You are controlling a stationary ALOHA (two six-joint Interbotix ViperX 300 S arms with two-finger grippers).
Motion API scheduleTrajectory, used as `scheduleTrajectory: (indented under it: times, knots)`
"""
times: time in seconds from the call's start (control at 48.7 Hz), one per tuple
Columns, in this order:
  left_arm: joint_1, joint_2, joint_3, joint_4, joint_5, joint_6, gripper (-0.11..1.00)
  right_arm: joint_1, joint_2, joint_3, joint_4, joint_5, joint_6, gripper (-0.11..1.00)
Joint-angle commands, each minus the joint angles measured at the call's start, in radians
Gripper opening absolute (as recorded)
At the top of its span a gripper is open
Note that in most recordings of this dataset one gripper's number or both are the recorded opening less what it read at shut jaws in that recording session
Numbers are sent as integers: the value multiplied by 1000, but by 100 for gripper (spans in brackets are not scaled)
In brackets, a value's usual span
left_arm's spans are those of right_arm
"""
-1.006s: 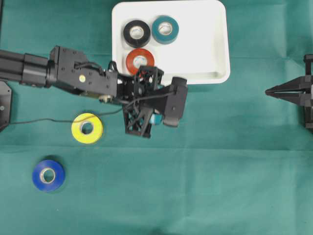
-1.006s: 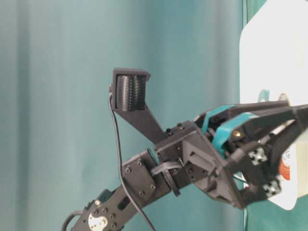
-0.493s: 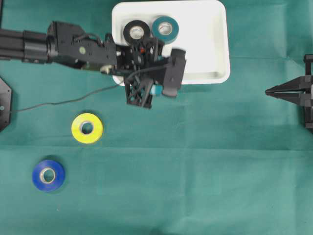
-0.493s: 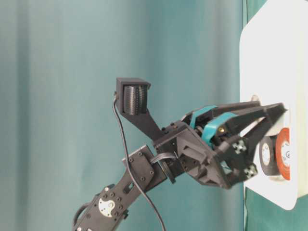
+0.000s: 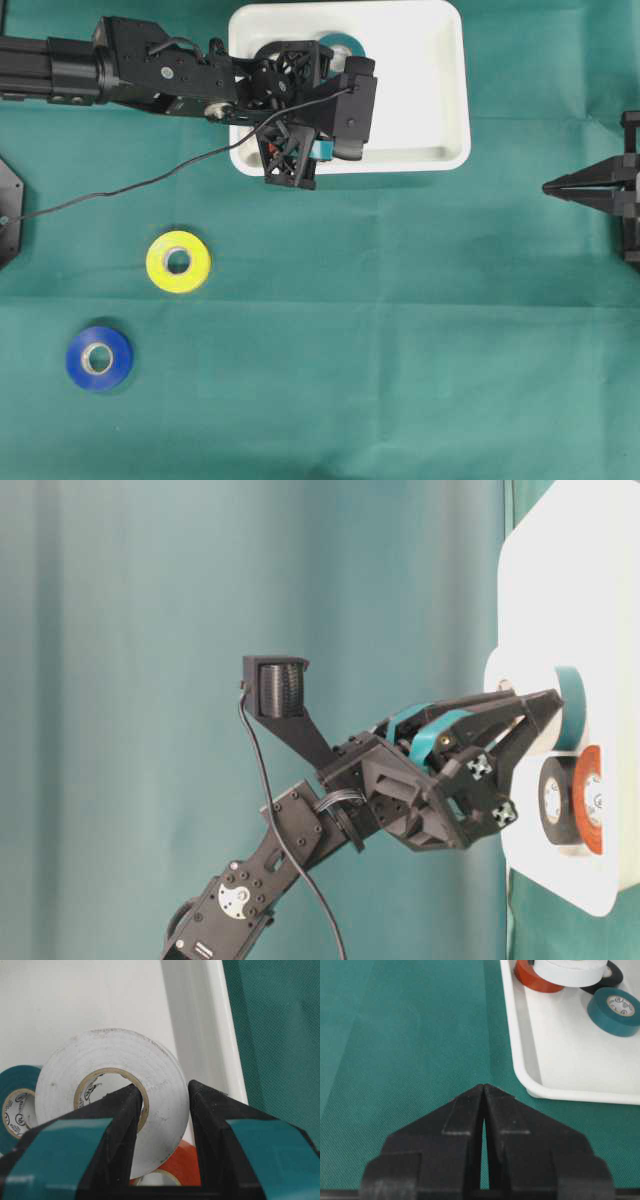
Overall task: Put the tape into the white case with the left arm.
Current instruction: 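Carry the white tape into the tray and lower it, then release the white tape and retract the left gripper left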
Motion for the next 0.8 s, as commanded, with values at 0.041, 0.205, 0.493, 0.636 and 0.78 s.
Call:
scheduleTrajectory:
  times: [0.041, 0.205, 0.493, 0.636, 0.78]
  knots:
    - [3, -11, -15, 2, -15, -3, 28, -2, 8, -11, -2, -11, 3, -9]
    - [2, -8, -14, 2, -15, -5, 29, -2, 8, -9, -2, -11, 3, -9]
    - [0, -9, -11, 0, -12, -11, 91, -2, 6, -9, -2, -11, 3, -9]
    - [-2, -18, -3, 0, -9, -12, 89, -2, 8, -9, -2, -11, 3, -9]
    - [-14, -58, 34, -2, -3, -12, 89, -2, 6, -9, 0, -11, 3, -9]
